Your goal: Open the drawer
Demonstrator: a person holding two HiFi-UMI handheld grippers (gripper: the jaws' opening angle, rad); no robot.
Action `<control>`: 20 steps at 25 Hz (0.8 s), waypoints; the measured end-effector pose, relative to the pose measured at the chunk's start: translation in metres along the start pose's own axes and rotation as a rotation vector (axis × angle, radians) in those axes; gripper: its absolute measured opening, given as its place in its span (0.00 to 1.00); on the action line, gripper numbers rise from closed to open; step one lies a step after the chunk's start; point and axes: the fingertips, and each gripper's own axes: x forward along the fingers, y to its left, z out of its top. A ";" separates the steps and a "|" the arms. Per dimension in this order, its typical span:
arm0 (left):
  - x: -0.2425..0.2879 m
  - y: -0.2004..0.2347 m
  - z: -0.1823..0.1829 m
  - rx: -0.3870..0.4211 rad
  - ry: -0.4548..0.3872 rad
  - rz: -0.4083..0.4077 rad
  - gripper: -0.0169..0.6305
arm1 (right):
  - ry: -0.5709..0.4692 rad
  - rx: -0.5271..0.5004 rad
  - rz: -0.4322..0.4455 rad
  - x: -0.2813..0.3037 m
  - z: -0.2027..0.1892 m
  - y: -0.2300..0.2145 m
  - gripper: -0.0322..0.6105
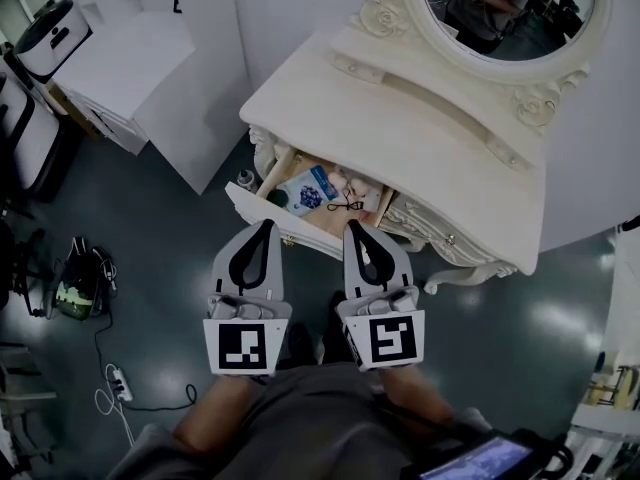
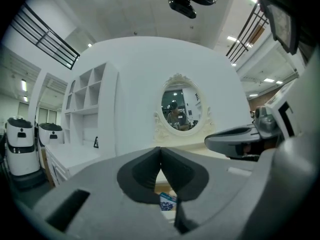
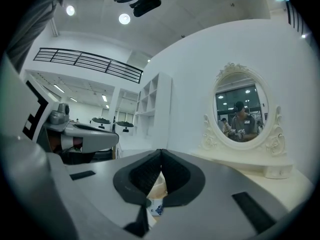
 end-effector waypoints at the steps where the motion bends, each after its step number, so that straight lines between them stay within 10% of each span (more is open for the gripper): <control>1: 0.000 0.001 0.001 0.004 -0.001 0.002 0.05 | -0.004 -0.002 0.000 0.000 0.001 0.000 0.07; 20: 0.000 0.002 0.002 0.023 0.013 0.007 0.05 | -0.038 0.025 0.002 0.000 0.007 -0.001 0.07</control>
